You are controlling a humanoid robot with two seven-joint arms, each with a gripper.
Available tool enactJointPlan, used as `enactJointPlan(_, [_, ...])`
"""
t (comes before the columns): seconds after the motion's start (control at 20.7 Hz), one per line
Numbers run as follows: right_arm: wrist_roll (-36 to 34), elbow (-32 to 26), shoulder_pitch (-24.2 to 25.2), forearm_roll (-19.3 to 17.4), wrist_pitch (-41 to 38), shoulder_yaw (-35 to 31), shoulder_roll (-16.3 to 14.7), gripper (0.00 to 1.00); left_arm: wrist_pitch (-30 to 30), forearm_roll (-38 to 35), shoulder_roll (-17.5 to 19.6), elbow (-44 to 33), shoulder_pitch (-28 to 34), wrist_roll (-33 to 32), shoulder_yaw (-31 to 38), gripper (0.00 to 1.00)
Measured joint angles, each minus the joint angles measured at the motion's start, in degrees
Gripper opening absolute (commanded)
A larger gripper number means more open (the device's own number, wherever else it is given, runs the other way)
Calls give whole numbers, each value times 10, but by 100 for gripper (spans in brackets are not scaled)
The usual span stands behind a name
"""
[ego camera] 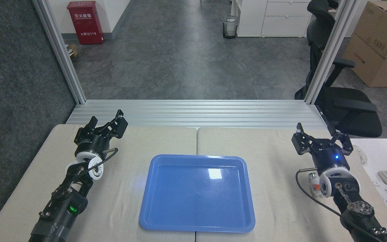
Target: Pick up switch part and place in tray
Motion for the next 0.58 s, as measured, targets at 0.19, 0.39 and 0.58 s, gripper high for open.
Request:
enactJointPlan(0.19, [1,0,2,-2,4,0,1,99,1,0,0,0,0,0,0,100])
enactJointPlan(0.39, [7,1,3,-5,4,-2,2,98,1,-1,0,1,0,1,0,100])
enactJointPlan(0.58, [25,1,3,-6,1,-5,2,98,1,-1,0,1,0,1,0,100])
